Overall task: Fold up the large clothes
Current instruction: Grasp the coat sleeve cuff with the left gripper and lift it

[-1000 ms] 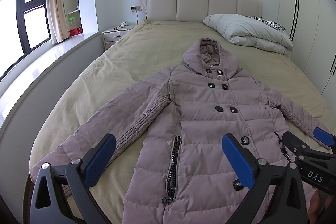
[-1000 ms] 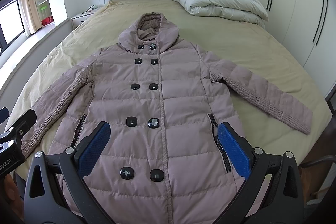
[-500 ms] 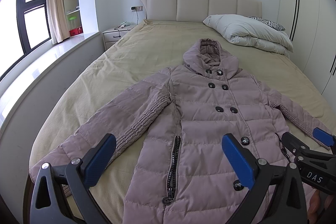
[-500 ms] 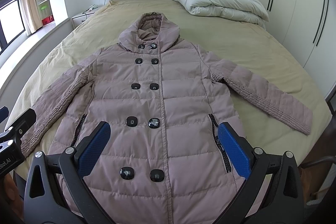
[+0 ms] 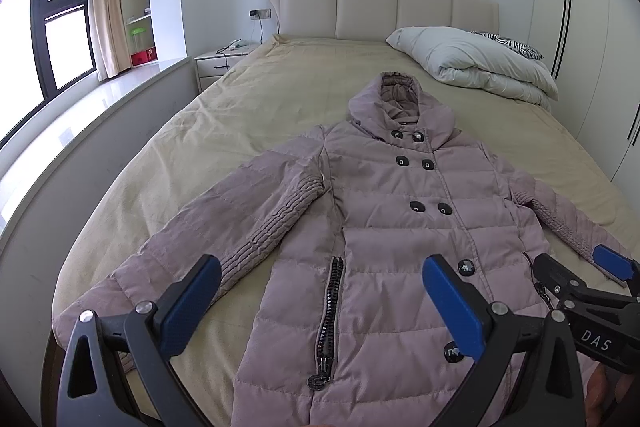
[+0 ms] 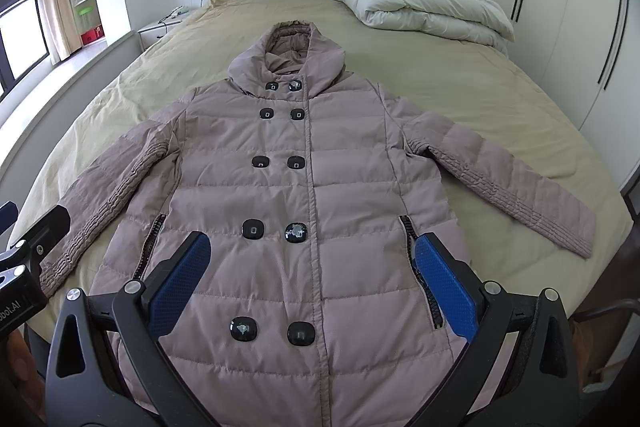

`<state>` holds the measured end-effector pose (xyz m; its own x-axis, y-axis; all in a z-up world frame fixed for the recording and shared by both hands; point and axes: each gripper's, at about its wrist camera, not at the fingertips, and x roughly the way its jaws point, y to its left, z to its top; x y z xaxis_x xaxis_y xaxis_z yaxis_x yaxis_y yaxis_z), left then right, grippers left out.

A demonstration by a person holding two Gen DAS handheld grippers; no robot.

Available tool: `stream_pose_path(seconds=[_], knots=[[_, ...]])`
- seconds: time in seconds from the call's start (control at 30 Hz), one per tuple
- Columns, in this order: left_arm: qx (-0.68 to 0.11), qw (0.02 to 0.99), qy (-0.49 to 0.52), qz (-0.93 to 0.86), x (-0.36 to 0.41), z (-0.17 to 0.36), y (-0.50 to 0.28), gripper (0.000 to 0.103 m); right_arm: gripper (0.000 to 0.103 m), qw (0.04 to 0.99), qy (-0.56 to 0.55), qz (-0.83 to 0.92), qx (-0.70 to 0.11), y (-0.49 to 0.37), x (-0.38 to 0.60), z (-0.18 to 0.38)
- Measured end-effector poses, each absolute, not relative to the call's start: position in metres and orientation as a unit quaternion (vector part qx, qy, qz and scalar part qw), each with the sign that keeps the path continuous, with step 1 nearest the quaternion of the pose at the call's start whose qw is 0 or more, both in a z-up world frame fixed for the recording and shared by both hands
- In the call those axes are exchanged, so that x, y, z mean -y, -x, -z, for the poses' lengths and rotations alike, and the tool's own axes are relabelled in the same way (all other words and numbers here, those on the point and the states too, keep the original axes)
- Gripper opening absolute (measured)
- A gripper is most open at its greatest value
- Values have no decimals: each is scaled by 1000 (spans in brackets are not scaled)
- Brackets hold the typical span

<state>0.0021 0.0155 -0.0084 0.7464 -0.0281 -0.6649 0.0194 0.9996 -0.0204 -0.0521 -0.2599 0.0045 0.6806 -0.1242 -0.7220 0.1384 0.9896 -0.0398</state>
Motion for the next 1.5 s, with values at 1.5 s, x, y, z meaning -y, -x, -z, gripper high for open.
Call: stream_pose_path(seconds=[1.5], knots=[[-269, 708, 626, -189, -285, 189, 90, 95, 103, 875, -150, -96, -449, 39, 239, 51]])
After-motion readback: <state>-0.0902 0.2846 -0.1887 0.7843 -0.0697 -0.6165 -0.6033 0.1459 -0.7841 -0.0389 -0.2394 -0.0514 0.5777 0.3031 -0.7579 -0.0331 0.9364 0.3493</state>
